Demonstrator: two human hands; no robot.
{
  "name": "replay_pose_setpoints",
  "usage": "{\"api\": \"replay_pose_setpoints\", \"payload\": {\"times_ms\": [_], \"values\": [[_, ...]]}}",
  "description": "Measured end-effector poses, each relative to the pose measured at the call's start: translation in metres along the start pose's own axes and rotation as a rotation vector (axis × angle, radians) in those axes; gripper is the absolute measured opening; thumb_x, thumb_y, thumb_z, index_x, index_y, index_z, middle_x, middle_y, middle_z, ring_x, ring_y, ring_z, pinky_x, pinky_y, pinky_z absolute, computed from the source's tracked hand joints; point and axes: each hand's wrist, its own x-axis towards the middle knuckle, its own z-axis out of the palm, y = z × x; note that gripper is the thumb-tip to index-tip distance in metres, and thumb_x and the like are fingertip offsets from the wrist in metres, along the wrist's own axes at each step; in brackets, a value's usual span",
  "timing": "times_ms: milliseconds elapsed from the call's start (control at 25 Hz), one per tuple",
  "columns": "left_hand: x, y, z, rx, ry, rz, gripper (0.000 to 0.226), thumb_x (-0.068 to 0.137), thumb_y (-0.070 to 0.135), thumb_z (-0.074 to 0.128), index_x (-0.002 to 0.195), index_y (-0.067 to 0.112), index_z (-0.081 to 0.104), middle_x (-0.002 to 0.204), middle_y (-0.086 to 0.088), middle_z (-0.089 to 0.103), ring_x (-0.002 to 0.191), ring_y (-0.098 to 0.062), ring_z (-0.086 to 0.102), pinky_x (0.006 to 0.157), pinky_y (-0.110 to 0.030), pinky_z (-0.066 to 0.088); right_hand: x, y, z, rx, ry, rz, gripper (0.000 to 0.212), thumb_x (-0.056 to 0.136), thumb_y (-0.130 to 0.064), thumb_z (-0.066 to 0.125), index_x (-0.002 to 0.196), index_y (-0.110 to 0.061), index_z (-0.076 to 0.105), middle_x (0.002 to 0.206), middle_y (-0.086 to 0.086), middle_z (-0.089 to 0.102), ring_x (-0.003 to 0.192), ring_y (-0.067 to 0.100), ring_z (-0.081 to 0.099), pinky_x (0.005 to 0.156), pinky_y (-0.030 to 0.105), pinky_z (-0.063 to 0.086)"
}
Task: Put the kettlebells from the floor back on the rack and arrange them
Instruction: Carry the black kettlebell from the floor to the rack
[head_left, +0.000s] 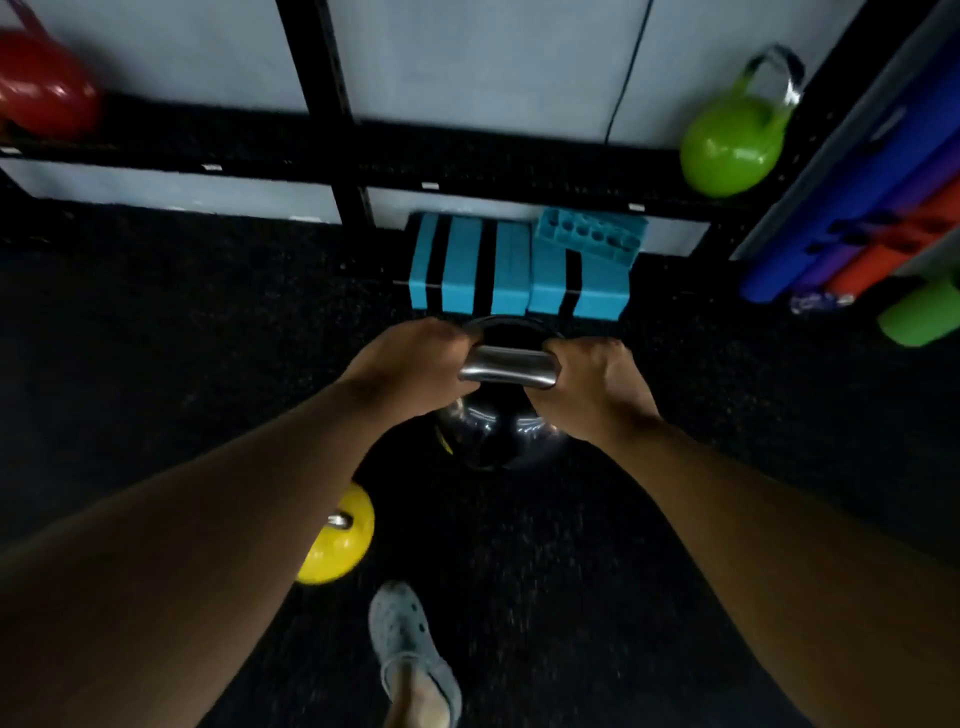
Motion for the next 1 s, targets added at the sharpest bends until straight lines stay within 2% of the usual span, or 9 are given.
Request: {"api": "replay_pose_setpoints", "payload": {"times_ms": [120,240,440,520,600,760,920,1000], "values": [[0.067,-0.06,-0.023,-0.007,0.045,-0.05,0.023,0.086,0.032,0.06,0.107,0.023,0.062,0.089,-0.003,0.071,0.079,-0.025,0.069,0.069,-0.037,0.056,0.106,-0.004,0.007,-0.01,-0.046,-0.021,0.011,0.077,-0.03,0.058,0.078,-0.02,0.064,0.064,-0.006,0.058,0.057,0.017,0.058,0.054,0.024,0.047],[0.121,-0.112,-0.039,0.01,0.051,-0.097,0.025,0.088,0.033,0.057,0.111,0.025,0.061,0.092,-0.001,0.071,0.079,-0.022,0.07,0.07,-0.035,0.057,0.188,-0.01,0.018,0.036,-0.114,-0.018,0.016,0.078,-0.029,0.061,0.087,-0.016,0.066,0.074,0.0,0.067,0.066,0.019,0.064,0.06,0.029,0.055],[0.228,-0.185,-0.072,0.04,0.086,-0.123,0.02,0.089,0.035,0.058,0.105,0.023,0.06,0.093,0.0,0.068,0.083,-0.023,0.067,0.068,-0.033,0.05,0.325,0.004,0.037,0.061,-0.046,0.021,0.016,0.078,-0.027,0.059,0.09,-0.021,0.066,0.083,0.002,0.072,0.074,0.024,0.067,0.065,0.036,0.058],[0.276,-0.21,-0.083,0.029,0.102,-0.156,0.018,0.088,0.035,0.057,0.103,0.025,0.059,0.093,0.001,0.068,0.084,-0.022,0.066,0.067,-0.032,0.048,0.381,0.016,0.042,0.038,-0.014,0.02,0.015,0.077,-0.026,0.058,0.089,-0.022,0.065,0.084,0.002,0.072,0.076,0.024,0.068,0.067,0.035,0.057],[0.315,-0.228,-0.087,0.025,0.115,-0.194,0.017,0.088,0.035,0.057,0.102,0.026,0.059,0.093,0.0,0.069,0.084,-0.025,0.068,0.069,-0.035,0.051,0.428,0.025,0.043,0.032,-0.01,-0.002,0.016,0.075,-0.025,0.059,0.089,-0.02,0.065,0.084,0.003,0.073,0.077,0.026,0.069,0.067,0.033,0.055],[0.392,-0.265,-0.096,0.014,0.167,-0.222,0.026,0.087,0.033,0.061,0.113,0.03,0.056,0.094,-0.002,0.07,0.084,-0.026,0.069,0.066,-0.034,0.049,0.518,0.045,0.046,0.057,0.014,0.012,0.016,0.075,-0.019,0.06,0.09,-0.017,0.066,0.085,0.006,0.073,0.081,0.03,0.069,0.068,0.033,0.056],[0.465,-0.317,-0.1,0.009,0.175,-0.226,0.028,0.085,0.032,0.063,0.112,0.029,0.056,0.099,-0.004,0.07,0.09,-0.029,0.069,0.068,-0.033,0.048,0.6,0.056,0.068,0.073,0.059,0.002,0.03,0.079,-0.019,0.06,0.108,-0.024,0.068,0.094,0.004,0.075,0.088,0.025,0.07,0.07,0.03,0.053],[0.478,-0.324,-0.099,0.02,0.193,-0.211,0.031,0.084,0.03,0.064,0.114,0.027,0.057,0.105,-0.006,0.07,0.095,-0.03,0.068,0.071,-0.033,0.048,0.613,0.06,0.072,0.09,0.096,0.013,0.026,0.083,-0.021,0.061,0.108,-0.027,0.068,0.094,0.004,0.076,0.086,0.026,0.071,0.07,0.03,0.054]]}}
